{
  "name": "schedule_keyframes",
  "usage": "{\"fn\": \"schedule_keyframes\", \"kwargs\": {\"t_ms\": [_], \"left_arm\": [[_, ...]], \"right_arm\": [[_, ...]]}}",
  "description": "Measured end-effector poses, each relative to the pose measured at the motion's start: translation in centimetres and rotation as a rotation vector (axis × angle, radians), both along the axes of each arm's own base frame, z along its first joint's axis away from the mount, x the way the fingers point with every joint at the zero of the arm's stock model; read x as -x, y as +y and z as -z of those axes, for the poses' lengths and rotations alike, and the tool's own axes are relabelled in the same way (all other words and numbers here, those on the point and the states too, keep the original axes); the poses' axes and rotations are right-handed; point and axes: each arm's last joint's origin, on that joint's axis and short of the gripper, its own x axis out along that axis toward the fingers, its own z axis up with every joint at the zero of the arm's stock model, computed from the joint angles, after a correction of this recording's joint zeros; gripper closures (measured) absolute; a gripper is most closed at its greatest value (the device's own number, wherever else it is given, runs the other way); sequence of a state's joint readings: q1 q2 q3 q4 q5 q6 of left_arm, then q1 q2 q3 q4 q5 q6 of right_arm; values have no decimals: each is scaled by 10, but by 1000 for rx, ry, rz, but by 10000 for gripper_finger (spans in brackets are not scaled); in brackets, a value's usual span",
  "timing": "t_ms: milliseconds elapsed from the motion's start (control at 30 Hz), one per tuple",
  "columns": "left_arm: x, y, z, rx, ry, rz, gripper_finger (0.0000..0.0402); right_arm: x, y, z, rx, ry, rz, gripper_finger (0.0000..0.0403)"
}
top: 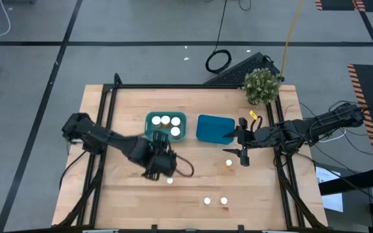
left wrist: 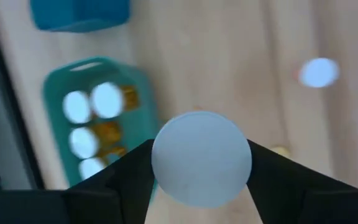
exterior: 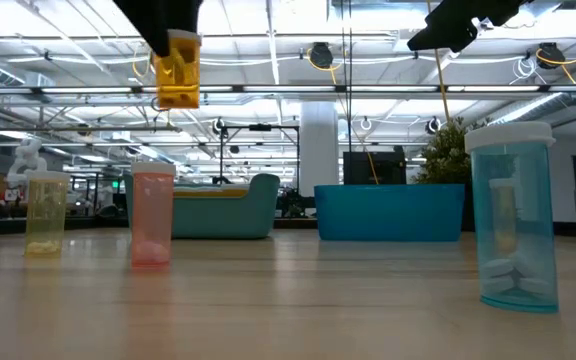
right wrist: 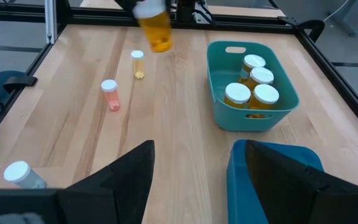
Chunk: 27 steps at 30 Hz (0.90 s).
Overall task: Pick and place medicine bottles into bin by pill shape (circle, oval)
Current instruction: Put the large orange capsule bottle into the green bin
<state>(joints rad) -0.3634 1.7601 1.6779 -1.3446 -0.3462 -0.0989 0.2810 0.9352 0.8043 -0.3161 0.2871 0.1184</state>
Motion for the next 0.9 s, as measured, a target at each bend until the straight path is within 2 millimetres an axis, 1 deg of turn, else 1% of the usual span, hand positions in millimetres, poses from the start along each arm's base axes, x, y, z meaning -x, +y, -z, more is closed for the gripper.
{"fn": "schedule_keyframes", "kwargs": {"t_ms": [67,200,300,367,500,567,633,767,900], "left_arm": [[1,16,-8,-5,-15,-31,167],[6,47,-24,-9,-66,-97,185],[6,66,-31,-9,-95,-136,193],[6,77,-33,-13,-96,-156,190],[5,94,-32,-15,-88,-189,172],[3,101,-27,-9,-83,-197,170],[1,106,-16,4,-73,-206,174],[3,117,8,20,-21,-233,189],[2,127,36,58,-11,-242,188]], "right_arm": [[0,0,0,0,2,0,158],[0,0,0,0,2,-1,158],[0,0,0,0,2,-1,158],[0,0,0,0,2,-1,158],[0,0,0,-1,2,-2,158],[0,0,0,-1,2,-3,158],[0,0,0,-1,3,-3,158],[0,0,0,-1,3,-4,158],[0,0,0,0,3,-4,158]]}}
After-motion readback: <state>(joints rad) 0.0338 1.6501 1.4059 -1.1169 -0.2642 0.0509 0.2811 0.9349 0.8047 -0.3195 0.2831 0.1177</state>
